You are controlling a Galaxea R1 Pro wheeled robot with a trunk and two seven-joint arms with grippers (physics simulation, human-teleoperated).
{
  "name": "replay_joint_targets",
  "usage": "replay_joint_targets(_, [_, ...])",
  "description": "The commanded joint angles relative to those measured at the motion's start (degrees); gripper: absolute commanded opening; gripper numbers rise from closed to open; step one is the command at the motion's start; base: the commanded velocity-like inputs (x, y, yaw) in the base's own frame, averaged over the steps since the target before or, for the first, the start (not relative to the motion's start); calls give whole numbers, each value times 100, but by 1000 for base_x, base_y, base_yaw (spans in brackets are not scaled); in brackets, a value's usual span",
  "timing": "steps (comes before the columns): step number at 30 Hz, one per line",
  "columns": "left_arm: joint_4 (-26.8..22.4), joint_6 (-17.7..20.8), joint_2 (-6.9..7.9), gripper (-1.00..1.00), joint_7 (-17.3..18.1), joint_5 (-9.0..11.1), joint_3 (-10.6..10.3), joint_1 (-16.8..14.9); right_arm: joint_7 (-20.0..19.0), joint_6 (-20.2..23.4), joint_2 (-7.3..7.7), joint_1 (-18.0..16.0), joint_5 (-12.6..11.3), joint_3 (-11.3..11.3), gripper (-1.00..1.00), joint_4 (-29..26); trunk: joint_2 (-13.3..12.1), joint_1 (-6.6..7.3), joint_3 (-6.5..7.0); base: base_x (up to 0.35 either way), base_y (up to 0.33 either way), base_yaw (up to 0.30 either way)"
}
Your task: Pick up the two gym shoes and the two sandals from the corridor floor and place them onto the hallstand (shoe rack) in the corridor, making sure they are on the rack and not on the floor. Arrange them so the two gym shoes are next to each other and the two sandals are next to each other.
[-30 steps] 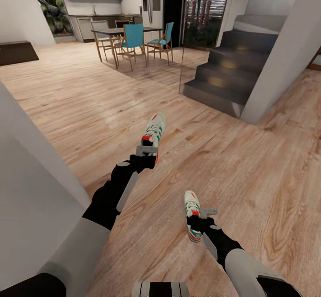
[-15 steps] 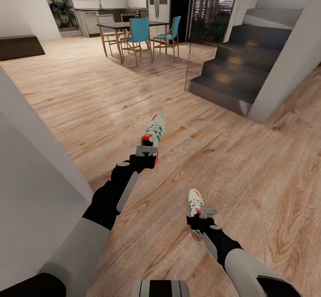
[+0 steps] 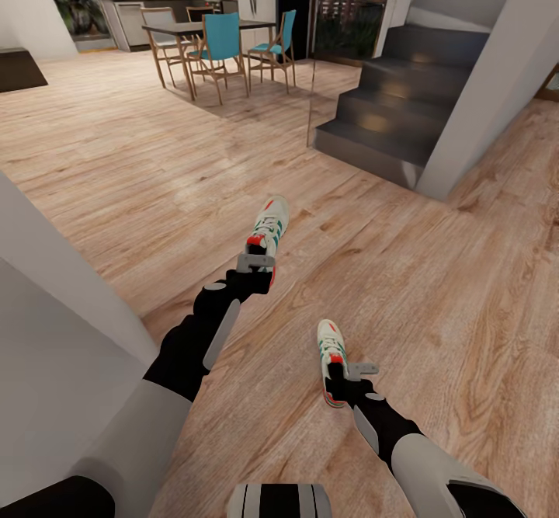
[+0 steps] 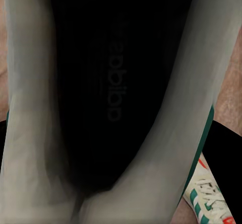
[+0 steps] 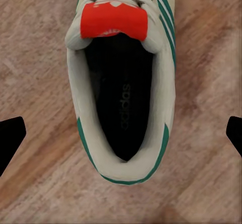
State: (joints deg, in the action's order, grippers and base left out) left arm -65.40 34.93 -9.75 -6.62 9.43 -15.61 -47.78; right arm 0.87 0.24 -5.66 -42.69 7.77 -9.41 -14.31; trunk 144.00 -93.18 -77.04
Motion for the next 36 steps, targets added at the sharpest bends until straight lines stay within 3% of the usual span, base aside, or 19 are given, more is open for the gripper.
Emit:
replay_joint_targets(1, [-7, 23, 2, -100, -50, 63, -9, -3, 8, 3, -5, -2, 63, -44, 100, -2, 2, 1, -5, 0, 0, -36])
replay_joint_targets(18, [-8, 23, 0, -100, -50, 64, -9, -3, 10, -1, -5, -2, 93, -44, 100, -8, 2, 1, -9, 0, 0, -5])
replay_joint_targets(36, [-8, 23, 1, -100, -50, 64, -9, -3, 11, 3, -5, -2, 86, -44, 100, -11, 26, -45, -503, 0, 0, 0])
